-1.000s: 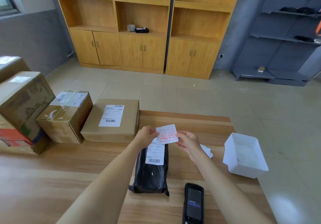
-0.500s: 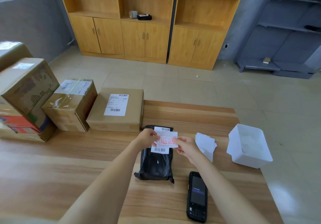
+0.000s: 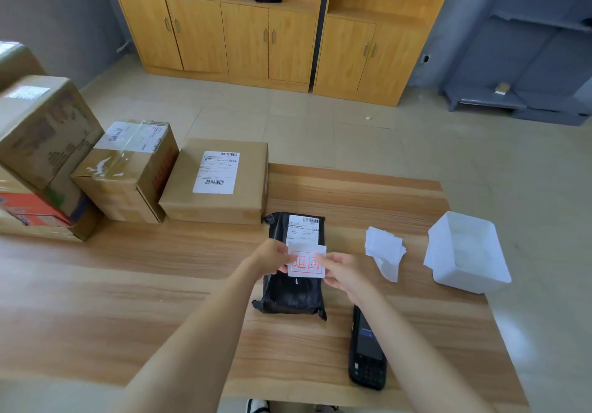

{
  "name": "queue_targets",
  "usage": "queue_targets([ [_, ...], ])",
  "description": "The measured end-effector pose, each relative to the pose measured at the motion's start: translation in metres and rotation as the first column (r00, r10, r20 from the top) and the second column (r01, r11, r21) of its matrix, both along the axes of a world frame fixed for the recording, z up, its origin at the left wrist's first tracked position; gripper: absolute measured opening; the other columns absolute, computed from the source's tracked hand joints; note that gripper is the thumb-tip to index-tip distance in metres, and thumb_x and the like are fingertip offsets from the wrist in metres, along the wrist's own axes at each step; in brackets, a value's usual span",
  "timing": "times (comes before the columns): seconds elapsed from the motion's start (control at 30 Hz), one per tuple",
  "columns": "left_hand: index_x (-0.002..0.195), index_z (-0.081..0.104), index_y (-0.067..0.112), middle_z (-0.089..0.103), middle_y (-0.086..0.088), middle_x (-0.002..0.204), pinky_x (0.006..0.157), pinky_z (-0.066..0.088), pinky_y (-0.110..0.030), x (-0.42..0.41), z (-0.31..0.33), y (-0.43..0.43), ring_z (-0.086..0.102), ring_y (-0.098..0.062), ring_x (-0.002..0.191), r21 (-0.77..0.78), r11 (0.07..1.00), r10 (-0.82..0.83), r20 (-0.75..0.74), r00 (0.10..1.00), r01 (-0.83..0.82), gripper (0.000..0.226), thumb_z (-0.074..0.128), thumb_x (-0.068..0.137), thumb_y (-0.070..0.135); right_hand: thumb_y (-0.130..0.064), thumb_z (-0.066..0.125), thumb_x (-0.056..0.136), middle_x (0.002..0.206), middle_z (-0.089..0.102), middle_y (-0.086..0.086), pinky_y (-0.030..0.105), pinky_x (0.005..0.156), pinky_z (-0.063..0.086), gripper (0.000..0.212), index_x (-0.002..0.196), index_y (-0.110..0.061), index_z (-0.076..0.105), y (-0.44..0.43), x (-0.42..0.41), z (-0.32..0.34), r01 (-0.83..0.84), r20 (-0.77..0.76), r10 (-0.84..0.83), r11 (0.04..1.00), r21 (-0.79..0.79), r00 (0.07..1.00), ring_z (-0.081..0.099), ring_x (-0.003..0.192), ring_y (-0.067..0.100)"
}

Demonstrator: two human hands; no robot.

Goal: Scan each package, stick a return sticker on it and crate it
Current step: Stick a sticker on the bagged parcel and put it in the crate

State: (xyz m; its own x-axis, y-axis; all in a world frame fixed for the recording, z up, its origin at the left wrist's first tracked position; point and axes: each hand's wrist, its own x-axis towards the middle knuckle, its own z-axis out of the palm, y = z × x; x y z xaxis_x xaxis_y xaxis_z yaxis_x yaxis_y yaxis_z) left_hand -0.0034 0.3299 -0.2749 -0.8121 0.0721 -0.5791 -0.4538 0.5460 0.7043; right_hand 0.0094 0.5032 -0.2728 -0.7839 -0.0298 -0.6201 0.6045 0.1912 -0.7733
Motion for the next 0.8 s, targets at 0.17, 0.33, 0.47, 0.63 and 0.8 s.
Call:
queue_targets([
  [0.17, 0.108, 0.063, -0.003, 0.067, -0.011, 0.114, 0.063, 0.046, -0.020, 0.003, -0.015, 0.003, 0.062, -0.016, 0.083, -0.035, 0.999, -0.024, 0.035, 0.999, 0.025, 0.023, 0.054, 0.096, 0.014, -0.009, 0.059, 0.092, 0.089, 0.066, 0.001, 0.016, 0.064, 0.047, 0.007, 0.098, -0.008, 0.064, -0.003, 0.003, -0.014, -0.030, -0.010, 0.030, 0.998, 0.053, 0.999, 0.058, 0.073, 0.007],
  [0.33, 0.112, 0.063, 0.003, 0.067, -0.008, 0.116, 0.069, 0.051, -0.021, 0.004, -0.021, 0.000, 0.063, -0.016, 0.090, -0.030, 0.999, -0.025, 0.088, 0.996, 0.028, 0.024, 0.062, 0.091, 0.014, -0.006, 0.059, 0.092, 0.090, 0.064, 0.002, 0.012, 0.053, 0.040, 0.013, 0.102, -0.005, 0.066, -0.006, 0.006, -0.029, -0.074, -0.054, 0.085, 0.981, 0.179, 0.995, 0.053, 0.067, 0.004],
  [0.47, 0.119, 0.047, 0.001, 0.063, -0.013, 0.105, 0.065, 0.050, -0.024, 0.005, -0.025, -0.005, 0.061, -0.016, 0.076, -0.036, 0.998, 0.055, 0.105, 0.993, -0.052, 0.034, 0.062, 0.091, 0.012, -0.006, 0.063, 0.089, 0.115, 0.066, 0.011, 0.012, 0.059, 0.044, 0.029, 0.118, -0.006, 0.062, -0.010, 0.007, -0.034, -0.084, -0.089, 0.111, 0.960, 0.268, 0.990, 0.060, 0.085, 0.011],
  [0.63, 0.122, 0.041, 0.000, 0.059, -0.009, 0.096, 0.054, 0.042, -0.020, 0.002, -0.030, -0.008, 0.053, -0.009, 0.062, -0.094, 0.995, 0.051, 0.107, 0.993, -0.041, 0.038, 0.061, 0.092, 0.015, -0.013, 0.068, 0.085, 0.107, 0.065, 0.010, 0.021, 0.066, 0.049, 0.029, 0.110, -0.010, 0.054, -0.012, 0.005, -0.040, -0.090, -0.108, 0.139, 0.924, 0.371, 0.984, 0.064, 0.093, 0.019],
  [0.8, 0.117, 0.043, 0.004, 0.060, -0.008, 0.094, 0.050, 0.037, -0.020, 0.001, -0.033, -0.007, 0.051, -0.009, 0.060, -0.148, 0.989, 0.016, 0.082, 0.997, -0.004, 0.034, 0.061, 0.091, 0.017, -0.012, 0.067, 0.086, 0.099, 0.064, 0.009, 0.021, 0.064, 0.047, 0.020, 0.098, -0.012, 0.051, -0.011, 0.003, -0.042, -0.120, -0.122, 0.184, 0.907, 0.404, 0.975, 0.060, 0.084, 0.015],
])
